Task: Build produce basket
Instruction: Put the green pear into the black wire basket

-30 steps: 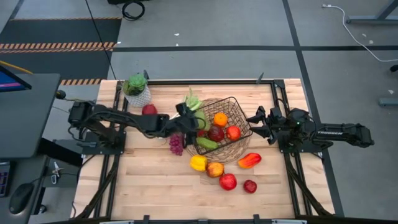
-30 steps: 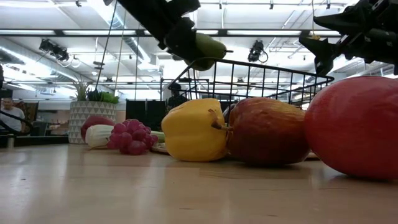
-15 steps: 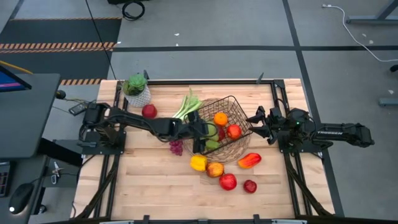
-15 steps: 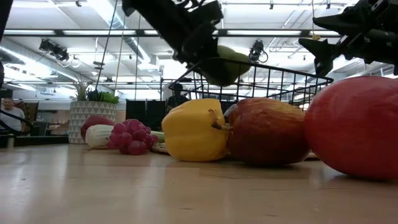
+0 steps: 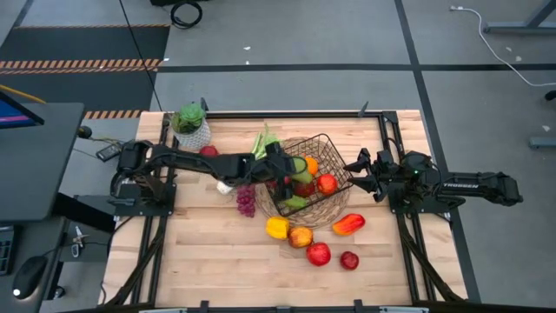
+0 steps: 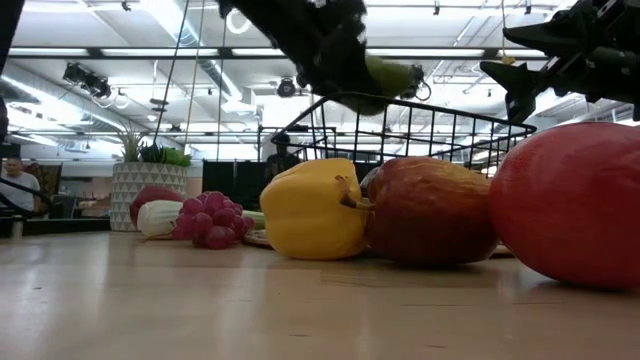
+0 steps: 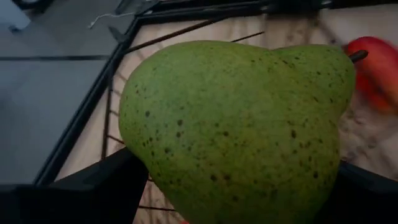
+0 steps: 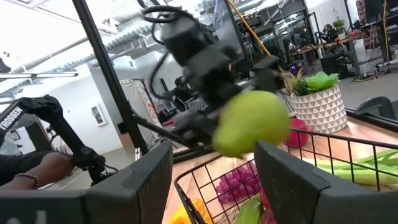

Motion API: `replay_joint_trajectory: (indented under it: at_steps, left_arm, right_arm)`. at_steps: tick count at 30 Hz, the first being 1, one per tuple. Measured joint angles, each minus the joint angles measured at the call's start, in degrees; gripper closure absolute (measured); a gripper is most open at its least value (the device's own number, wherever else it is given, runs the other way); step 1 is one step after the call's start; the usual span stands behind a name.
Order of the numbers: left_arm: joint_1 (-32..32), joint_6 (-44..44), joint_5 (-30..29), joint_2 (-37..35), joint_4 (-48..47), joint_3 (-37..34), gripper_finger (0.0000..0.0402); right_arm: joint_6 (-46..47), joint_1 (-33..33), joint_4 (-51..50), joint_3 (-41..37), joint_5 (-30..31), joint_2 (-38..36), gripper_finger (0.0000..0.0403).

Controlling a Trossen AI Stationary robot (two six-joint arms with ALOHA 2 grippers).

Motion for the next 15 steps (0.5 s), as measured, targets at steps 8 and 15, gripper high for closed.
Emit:
replay_joint_trajectory:
  at_steps: [8,15]
  left_arm:
    - [6.7,-1.0,9.8,5.4,0.3,-0.1,0.0056]
    - [7.1,-3.1,13.7,7.2,0.4,-0.1,0.0049]
  right_arm:
    - [0.0,0.0,0.0,0.0,0.0,0.0,0.0172]
    - [0.0,0.0,0.0,0.0,0.0,0.0,0.0172]
